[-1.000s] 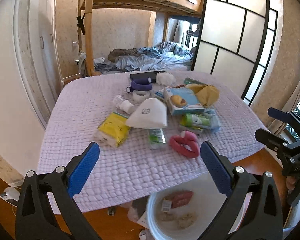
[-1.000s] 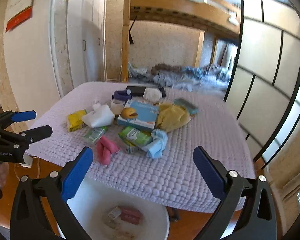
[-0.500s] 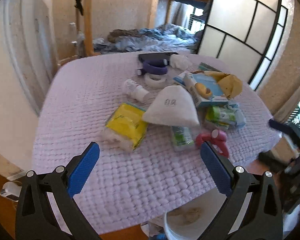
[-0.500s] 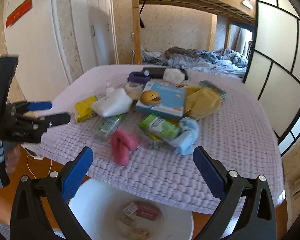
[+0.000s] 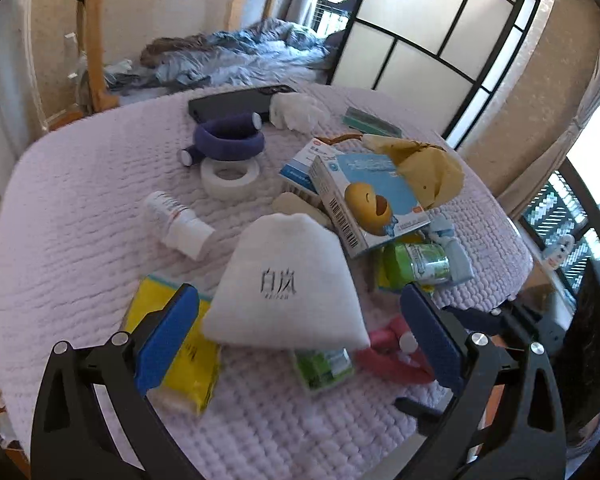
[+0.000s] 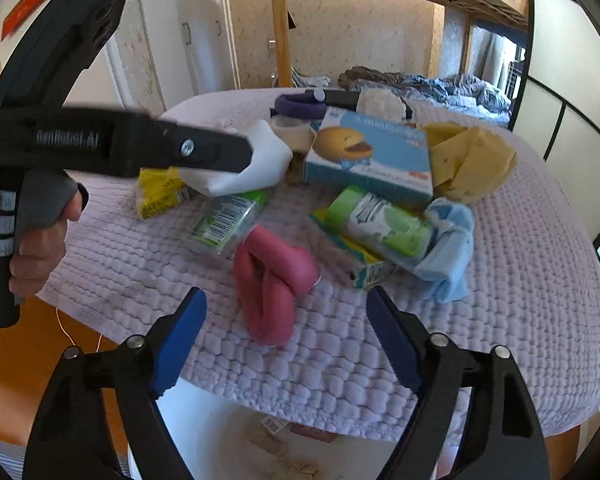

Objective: Collect trash
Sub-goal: 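Grasp the white BAILAN pouch with the left gripper while the right grasps the pink curler, then carry the white pouch and pink curler off the bed over the white bin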

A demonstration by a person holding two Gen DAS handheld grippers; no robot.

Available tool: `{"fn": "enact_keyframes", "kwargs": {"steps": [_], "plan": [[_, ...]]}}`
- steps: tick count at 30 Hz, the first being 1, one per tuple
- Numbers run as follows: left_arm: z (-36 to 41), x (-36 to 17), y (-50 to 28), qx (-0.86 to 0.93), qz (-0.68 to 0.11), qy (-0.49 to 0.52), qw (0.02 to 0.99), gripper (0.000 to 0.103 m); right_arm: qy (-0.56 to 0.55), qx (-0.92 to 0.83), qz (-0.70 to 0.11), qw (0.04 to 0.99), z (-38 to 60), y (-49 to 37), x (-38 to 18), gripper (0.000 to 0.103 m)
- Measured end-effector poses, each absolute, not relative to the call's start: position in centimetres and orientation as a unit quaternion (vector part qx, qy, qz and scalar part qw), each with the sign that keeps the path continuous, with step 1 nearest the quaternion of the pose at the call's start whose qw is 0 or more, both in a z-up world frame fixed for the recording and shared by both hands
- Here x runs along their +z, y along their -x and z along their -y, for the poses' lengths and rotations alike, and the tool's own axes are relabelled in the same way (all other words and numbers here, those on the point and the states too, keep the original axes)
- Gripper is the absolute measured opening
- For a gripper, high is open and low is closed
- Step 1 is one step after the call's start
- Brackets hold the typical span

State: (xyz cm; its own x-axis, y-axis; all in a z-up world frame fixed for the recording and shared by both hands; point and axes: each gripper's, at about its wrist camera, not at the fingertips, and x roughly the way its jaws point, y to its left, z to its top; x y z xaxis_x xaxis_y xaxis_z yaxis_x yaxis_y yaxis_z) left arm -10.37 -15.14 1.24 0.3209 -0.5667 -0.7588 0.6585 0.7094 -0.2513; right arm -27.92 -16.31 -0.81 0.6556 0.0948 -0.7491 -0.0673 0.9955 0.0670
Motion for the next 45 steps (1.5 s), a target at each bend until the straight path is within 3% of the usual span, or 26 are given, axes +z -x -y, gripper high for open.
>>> {"fn": "enact_keyframes", "kwargs": {"steps": [7, 13, 17, 20, 38, 45], "plan": [[16.5, 0.2, 9.9, -0.395, -0.449, -0.083, 0.797, 0.098, -0.023, 0.042, -0.411, 0.911, 16.1, 26.7, -1.8, 0.069], [16.1, -0.2, 9.1, -0.395, -0.453, -0.088, 0.794, 0.073, -0.001, 0.040, -0.401, 0.915, 15.6, 26.5, -2.1, 0.060], [15.8, -0.2, 9.1, -0.407, -0.451, -0.087, 0.789, 0.069, -0.004, 0.051, -0.397, 0.916, 15.6, 26.7, -2.1, 0.048], [15.8, 0.0, 9.2, -0.407, -0.448, -0.093, 0.790, 0.067, -0.014, 0.054, -0.396, 0.917, 15.7, 26.9, -2.0, 0.045], [14.9, 0.8, 10.0, -0.413, -0.449, -0.055, 0.791, 0.053, -0.040, 0.053, -0.384, 0.921, 17.1, 28.7, 0.4, 0.045], [14.6, 1.6, 10.9, -0.405, -0.441, -0.055, 0.799, 0.052, -0.041, 0.050, -0.384, 0.921, 17.7, 29.6, 0.9, 0.045]]}}
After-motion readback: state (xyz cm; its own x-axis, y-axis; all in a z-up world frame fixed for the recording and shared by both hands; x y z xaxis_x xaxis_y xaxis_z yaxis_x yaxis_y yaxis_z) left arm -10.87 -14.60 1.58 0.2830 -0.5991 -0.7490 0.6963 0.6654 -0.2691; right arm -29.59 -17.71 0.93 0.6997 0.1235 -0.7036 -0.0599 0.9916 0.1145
